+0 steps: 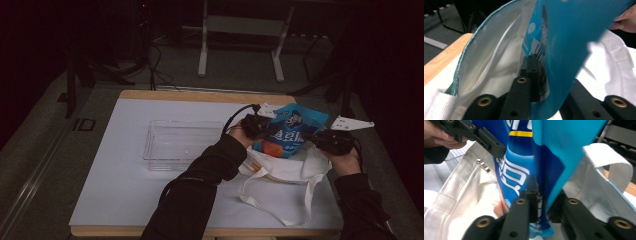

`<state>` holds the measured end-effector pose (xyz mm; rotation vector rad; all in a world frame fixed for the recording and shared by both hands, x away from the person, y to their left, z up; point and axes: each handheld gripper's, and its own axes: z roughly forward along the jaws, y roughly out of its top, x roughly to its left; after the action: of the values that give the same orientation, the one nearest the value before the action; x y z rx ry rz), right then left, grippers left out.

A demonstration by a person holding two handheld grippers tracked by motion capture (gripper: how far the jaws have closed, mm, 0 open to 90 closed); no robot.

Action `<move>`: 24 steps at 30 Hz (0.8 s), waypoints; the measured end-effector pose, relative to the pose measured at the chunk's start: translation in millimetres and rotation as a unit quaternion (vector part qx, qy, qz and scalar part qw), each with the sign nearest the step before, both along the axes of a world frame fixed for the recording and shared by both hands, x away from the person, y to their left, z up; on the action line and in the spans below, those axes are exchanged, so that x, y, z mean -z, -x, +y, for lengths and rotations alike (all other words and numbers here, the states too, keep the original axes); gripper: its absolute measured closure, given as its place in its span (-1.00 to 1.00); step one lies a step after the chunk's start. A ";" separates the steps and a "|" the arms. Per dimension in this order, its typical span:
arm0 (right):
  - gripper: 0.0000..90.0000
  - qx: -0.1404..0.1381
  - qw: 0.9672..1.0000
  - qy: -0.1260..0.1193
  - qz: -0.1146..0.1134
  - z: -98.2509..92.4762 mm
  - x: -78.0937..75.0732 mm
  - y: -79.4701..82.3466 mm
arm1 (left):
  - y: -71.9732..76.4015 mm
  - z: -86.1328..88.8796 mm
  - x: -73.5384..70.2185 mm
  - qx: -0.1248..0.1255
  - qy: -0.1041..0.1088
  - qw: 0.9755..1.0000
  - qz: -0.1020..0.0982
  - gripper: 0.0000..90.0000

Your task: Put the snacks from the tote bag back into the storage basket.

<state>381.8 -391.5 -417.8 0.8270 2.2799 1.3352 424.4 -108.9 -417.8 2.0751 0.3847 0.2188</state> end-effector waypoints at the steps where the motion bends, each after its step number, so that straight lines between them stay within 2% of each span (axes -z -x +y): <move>1: 0.89 0.000 1.000 0.001 0.001 0.7 -0.1 -0.2 | -0.3 -0.1 0.0 -0.003 -0.001 1.000 -0.001 0.92; 4: 0.95 0.005 1.000 0.004 0.002 2.6 -0.9 -0.3 | -0.3 -1.1 -0.3 -0.010 0.001 1.000 -0.001 0.95; 7: 0.97 0.009 1.000 0.008 -0.002 4.1 -1.1 0.4 | 0.8 -2.8 -2.6 -0.017 -0.008 1.000 -0.014 0.97; 14: 0.98 0.012 1.000 -0.013 -0.001 0.1 -10.0 2.0 | 3.6 -5.1 -14.1 -0.018 -0.006 1.000 -0.019 1.00; 19: 0.98 0.006 1.000 -0.025 -0.007 -3.1 -23.7 6.8 | 7.5 -4.4 -31.9 -0.009 -0.002 1.000 -0.029 1.00; 20: 0.98 0.004 1.000 -0.026 -0.012 -3.3 -31.7 9.1 | 9.0 -4.2 -40.4 -0.008 -0.003 0.999 -0.034 1.00; 21: 0.98 0.004 1.000 -0.026 -0.012 -3.3 -31.7 9.1 | 9.0 -4.2 -40.4 -0.008 -0.003 0.999 -0.034 1.00; 22: 0.99 0.004 1.000 -0.027 -0.015 -2.8 -38.4 11.0 | 10.8 -3.5 -49.0 -0.007 -0.004 0.999 -0.040 1.00; 23: 0.99 0.004 1.000 -0.027 -0.015 -2.8 -38.4 11.0 | 10.8 -3.5 -49.0 -0.007 -0.004 0.999 -0.040 1.00; 24: 0.99 0.001 0.999 -0.029 -0.019 -2.6 -46.1 12.9 | 12.6 -2.2 -58.9 -0.004 -0.004 0.999 -0.044 1.00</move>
<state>368.9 -394.0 -371.7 0.8150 2.2193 1.4104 411.8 -111.2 -358.9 2.0643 0.3385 0.3163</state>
